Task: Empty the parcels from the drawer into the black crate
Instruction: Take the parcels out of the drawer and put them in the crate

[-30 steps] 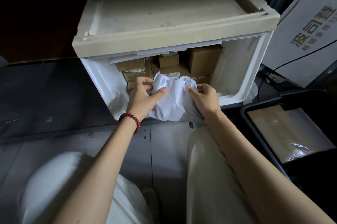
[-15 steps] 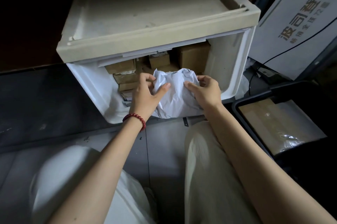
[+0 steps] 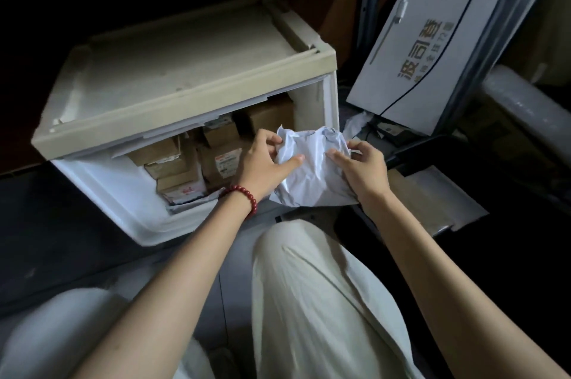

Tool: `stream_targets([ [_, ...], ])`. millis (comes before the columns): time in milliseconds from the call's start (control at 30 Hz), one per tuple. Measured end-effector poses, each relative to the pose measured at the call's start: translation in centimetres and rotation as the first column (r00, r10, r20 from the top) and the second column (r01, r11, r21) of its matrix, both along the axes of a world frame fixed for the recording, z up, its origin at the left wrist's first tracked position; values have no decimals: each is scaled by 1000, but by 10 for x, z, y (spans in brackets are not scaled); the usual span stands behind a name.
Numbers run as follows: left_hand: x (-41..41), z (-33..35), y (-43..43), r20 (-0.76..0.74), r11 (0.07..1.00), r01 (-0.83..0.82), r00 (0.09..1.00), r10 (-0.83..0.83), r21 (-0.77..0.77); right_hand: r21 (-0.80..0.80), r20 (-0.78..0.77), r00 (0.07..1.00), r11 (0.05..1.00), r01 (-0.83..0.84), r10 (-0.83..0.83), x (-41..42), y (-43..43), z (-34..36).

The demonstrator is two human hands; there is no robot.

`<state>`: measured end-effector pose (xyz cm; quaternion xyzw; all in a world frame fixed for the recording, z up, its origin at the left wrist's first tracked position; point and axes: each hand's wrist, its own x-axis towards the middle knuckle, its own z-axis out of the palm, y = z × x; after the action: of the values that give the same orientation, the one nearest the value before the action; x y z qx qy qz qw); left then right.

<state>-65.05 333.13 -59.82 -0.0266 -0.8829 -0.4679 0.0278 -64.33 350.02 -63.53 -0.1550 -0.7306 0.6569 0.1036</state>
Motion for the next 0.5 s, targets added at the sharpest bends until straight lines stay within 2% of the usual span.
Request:
stream_targets([
  [300, -10, -11, 93, 86, 964, 257, 964, -251, -63, -4, 40, 976, 976, 216, -216, 23, 84, -19],
  [500, -36, -23, 141, 141, 872, 469, 881, -452, -137, 8, 60, 964, 966, 258, -258, 33, 130, -33],
])
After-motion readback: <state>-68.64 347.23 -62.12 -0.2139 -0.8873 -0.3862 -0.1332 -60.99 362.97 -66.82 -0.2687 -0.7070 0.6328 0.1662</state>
